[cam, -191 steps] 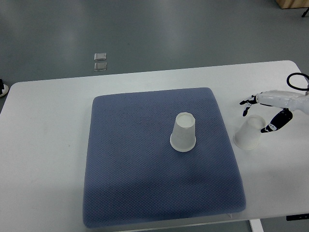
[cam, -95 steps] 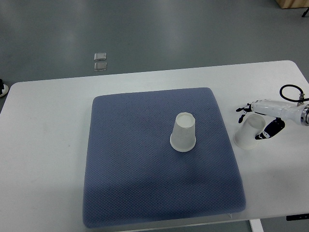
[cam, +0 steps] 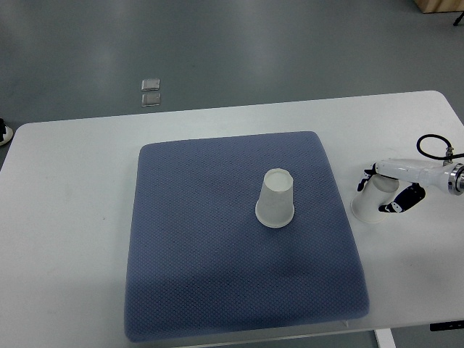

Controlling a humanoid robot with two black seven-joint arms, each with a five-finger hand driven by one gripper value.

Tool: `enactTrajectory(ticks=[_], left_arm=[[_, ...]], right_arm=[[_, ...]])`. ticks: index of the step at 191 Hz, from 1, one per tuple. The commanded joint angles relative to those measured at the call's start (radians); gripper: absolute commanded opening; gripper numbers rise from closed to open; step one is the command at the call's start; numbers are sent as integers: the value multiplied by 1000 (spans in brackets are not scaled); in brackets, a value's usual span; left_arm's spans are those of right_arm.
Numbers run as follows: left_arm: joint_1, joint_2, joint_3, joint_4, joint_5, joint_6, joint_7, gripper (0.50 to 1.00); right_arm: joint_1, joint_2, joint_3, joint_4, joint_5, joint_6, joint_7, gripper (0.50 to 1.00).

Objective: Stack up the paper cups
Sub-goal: 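Close the right hand's fingers around the white paper cup, then lift the cup with the right hand and carry it over the mat cup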

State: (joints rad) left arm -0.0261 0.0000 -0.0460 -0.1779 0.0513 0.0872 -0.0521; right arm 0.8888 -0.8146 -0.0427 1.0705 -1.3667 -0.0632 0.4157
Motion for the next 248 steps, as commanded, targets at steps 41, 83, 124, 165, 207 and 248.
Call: enactTrajectory(ticks=[41,83,124,165,207,248], left_arm=[[0,0,0,0,1,-1,0,1000],[0,0,0,0,-1,-1,0,1000],[0,0,0,0,-1,0,0,1000],[0,0,0,0,-1,0,0,1000],[0,0,0,0,-1,0,0,1000],[0,0,0,0,1,0,0,1000]], right_arm=[[7,-6,1,-3,1,5,0,592],[45,-29,7,-3,1,23,6,592],[130,-74,9,25,3,88,9,596],[272,-112,9,129,15,232,54,599],[417,-89,15,172,18,319,61,599],[473,-24,66,200,104,390,77,599]])
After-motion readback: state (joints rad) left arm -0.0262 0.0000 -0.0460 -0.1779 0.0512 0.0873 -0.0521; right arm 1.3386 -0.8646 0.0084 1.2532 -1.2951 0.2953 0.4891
